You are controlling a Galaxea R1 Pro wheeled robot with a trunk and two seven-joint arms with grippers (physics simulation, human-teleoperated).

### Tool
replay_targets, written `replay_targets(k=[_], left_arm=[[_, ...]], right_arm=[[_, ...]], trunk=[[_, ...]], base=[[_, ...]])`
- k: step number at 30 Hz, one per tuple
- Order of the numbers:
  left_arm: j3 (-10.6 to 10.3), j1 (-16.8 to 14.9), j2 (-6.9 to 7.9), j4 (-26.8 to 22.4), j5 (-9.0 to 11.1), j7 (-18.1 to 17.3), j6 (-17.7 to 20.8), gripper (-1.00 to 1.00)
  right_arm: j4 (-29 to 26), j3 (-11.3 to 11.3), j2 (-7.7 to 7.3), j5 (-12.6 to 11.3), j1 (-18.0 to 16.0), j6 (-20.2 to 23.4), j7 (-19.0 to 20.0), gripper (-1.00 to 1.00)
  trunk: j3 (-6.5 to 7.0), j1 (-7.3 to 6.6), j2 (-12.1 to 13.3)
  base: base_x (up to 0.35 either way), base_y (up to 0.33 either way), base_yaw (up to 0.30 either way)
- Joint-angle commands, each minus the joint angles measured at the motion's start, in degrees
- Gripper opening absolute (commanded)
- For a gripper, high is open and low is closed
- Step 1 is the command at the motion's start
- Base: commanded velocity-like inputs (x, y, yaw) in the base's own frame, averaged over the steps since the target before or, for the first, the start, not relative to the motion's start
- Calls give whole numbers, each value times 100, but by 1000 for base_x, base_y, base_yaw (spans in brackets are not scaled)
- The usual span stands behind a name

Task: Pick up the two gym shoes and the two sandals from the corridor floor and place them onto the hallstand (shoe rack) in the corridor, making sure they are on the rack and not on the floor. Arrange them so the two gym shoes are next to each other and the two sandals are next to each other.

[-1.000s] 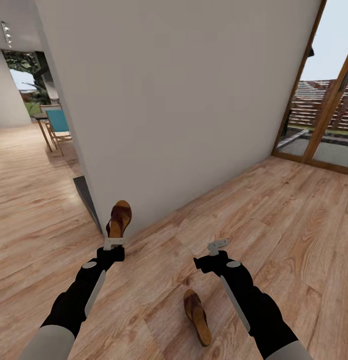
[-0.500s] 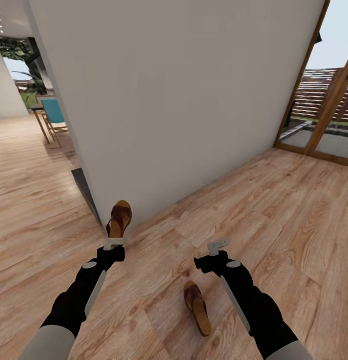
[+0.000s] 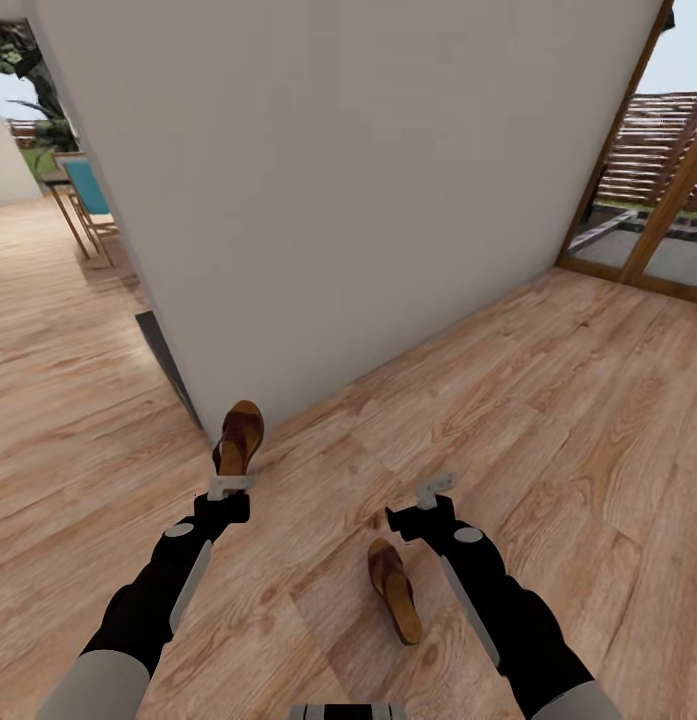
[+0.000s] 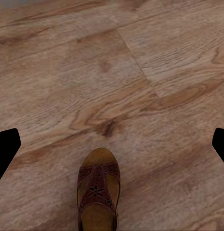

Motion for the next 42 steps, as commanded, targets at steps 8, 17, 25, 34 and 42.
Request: replay_targets(k=[8,17,25,34,42], left_arm=[[-7,-2,3,-10,6,-23,35,-100],[-5,-2,3,-10,8,-29,35,-100],[-1,-2,4,-10,11,-29,35,-100],[-1,-2,4,-10,13,-29,35,-100],[-1,-2,3,-10,5,-25,35,-100]], right_arm=[[484,13,0,-4,-3,-486,5,100],[1007,31,0,-3,-3,-1504,-3,100],[1033,31,0,-3,-3,-1548,-3,100],[1028,29,0,-3,-3,-1549,-3,100],[1025,26,0,-3,-3,-1549,-3,100]], trunk=[[-254,19,-13],[-336,27,-17],[-336,27,-17],[-336,27,-17],[-336,27,-17]], base=[[0,0,0],[0,0,0],[0,0,0],[-194,0,91],[-76,0,114]])
